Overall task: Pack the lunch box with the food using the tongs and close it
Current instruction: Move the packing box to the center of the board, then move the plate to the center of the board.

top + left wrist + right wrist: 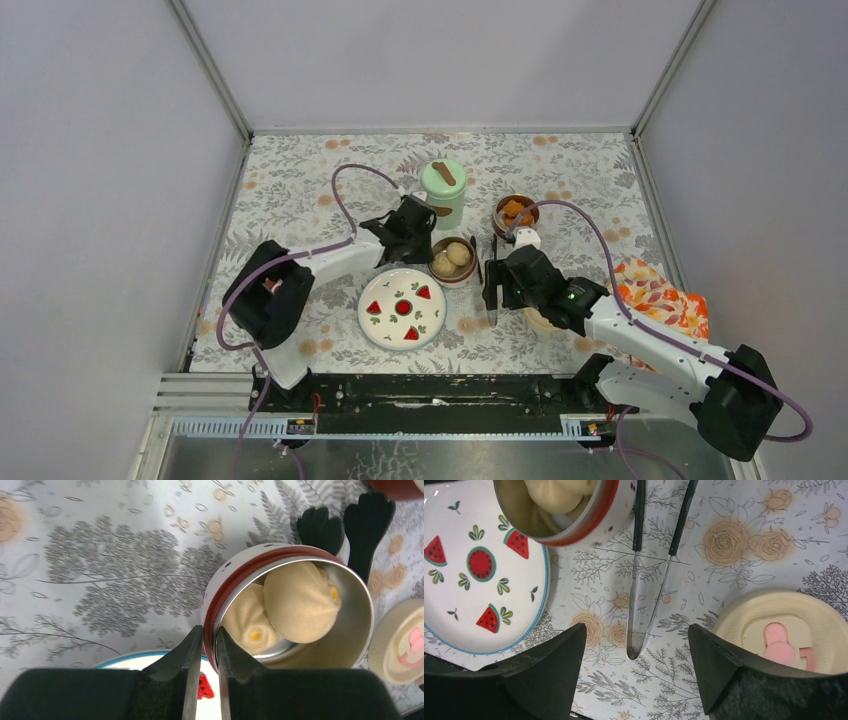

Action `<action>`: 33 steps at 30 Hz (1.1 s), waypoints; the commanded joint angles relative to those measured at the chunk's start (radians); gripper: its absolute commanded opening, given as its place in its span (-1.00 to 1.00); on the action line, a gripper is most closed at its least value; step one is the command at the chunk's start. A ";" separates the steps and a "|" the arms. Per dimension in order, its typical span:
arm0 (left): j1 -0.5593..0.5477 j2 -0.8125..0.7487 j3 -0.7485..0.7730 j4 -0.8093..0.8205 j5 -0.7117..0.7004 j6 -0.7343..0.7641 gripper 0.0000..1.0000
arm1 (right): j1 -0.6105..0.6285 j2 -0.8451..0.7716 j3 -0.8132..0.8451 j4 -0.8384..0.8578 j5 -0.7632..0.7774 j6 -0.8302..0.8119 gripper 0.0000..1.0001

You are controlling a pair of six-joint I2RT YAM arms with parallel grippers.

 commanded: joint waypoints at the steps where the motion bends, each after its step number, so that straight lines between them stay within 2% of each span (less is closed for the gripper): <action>1: -0.065 0.004 0.041 -0.048 -0.035 0.013 -0.53 | 0.004 -0.016 0.007 -0.044 0.071 0.044 0.63; 4: -0.093 0.013 0.042 -0.054 -0.040 0.013 -0.45 | 0.004 -0.035 -0.002 -0.046 0.074 0.047 0.63; 8: -0.097 -0.017 0.023 -0.057 -0.043 0.005 -0.23 | 0.004 -0.056 0.001 -0.050 0.076 0.038 0.64; 12: -0.098 -0.115 -0.001 -0.081 -0.066 0.002 0.05 | 0.005 -0.065 0.017 -0.078 0.095 0.024 0.65; 16: -0.134 -0.224 -0.048 -0.114 -0.091 -0.004 0.23 | 0.004 -0.088 0.020 -0.088 0.130 0.025 0.68; 23: -0.347 -0.350 -0.184 -0.094 -0.060 -0.074 0.45 | 0.004 -0.118 0.018 -0.103 0.204 0.040 0.79; 28: -0.485 -0.333 -0.247 -0.022 -0.036 -0.125 0.49 | 0.004 -0.116 0.021 -0.141 0.289 0.088 0.88; 33: -0.557 -0.248 -0.247 0.053 0.010 -0.139 0.50 | 0.004 -0.124 0.022 -0.165 0.349 0.120 0.95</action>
